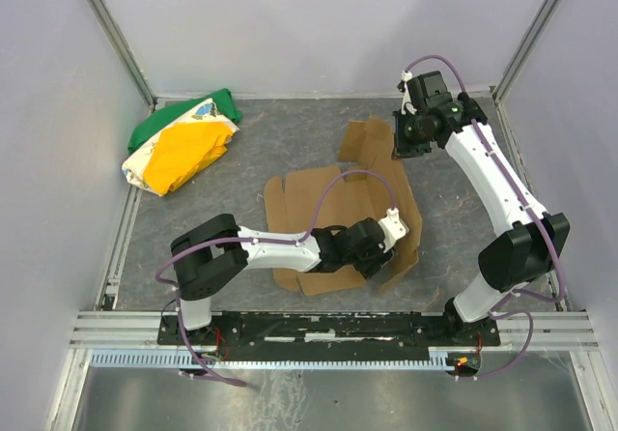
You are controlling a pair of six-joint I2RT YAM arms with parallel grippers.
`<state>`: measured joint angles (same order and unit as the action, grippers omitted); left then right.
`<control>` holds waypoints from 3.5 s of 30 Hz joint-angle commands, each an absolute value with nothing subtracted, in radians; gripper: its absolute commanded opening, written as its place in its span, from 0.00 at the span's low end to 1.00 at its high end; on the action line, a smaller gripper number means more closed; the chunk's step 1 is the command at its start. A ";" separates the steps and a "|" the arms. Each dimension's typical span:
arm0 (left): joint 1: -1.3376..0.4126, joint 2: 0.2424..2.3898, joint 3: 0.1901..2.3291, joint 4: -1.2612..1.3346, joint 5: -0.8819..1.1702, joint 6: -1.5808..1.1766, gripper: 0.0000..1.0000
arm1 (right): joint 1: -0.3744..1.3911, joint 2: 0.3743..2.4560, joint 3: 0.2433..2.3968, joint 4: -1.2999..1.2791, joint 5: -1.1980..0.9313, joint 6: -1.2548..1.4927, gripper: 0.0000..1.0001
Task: Fold the paper box
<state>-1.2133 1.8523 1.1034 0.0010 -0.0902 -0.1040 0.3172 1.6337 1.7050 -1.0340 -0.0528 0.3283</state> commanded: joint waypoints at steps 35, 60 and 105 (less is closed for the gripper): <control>-0.968 1.538 1.104 -0.105 -0.206 -0.260 0.62 | 0.312 1.624 1.706 -1.049 -0.087 0.331 0.02; -0.443 1.825 1.421 0.192 0.213 -0.595 0.76 | 0.319 1.603 1.724 -1.065 -0.120 0.245 0.02; -0.418 2.027 1.396 0.504 0.551 -0.815 0.67 | 0.380 1.675 1.698 -1.037 -0.417 0.266 0.55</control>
